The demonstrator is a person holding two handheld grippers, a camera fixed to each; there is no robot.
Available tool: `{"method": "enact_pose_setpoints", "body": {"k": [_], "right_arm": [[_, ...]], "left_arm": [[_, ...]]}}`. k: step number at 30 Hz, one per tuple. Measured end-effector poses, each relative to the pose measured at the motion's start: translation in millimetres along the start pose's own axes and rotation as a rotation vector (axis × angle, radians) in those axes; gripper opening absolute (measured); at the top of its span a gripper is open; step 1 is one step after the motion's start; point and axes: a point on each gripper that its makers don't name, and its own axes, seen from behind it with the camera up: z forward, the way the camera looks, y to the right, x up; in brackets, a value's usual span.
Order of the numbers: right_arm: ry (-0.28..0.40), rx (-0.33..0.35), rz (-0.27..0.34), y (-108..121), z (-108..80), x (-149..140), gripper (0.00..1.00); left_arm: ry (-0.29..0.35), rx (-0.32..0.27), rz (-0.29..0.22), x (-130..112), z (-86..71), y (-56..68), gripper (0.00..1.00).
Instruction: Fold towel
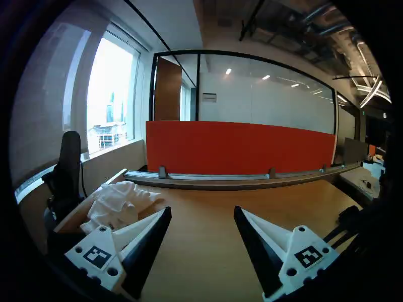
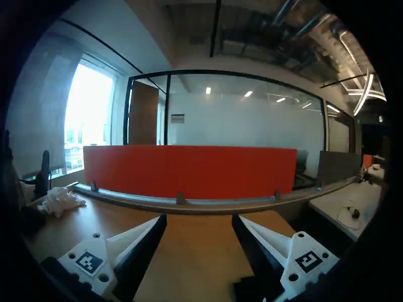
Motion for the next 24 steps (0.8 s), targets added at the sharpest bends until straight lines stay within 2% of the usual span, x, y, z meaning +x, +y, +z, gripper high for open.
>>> {"method": "enact_pose_setpoints", "body": {"k": [12,18,24], "right_arm": [[0.030,0.015,0.017,-42,3.4,15,1.00],[0.029,0.009,0.032,-46,3.1,20,1.00],[0.032,0.002,0.032,-48,3.0,27,1.00]], "left_arm": [[0.044,-0.007,-0.010,19,5.1,-1.6,0.92],[0.065,0.003,-0.015,27,6.2,-6.1,0.92],[0.078,-0.005,-0.023,31,5.8,-5.5,0.92]]}}
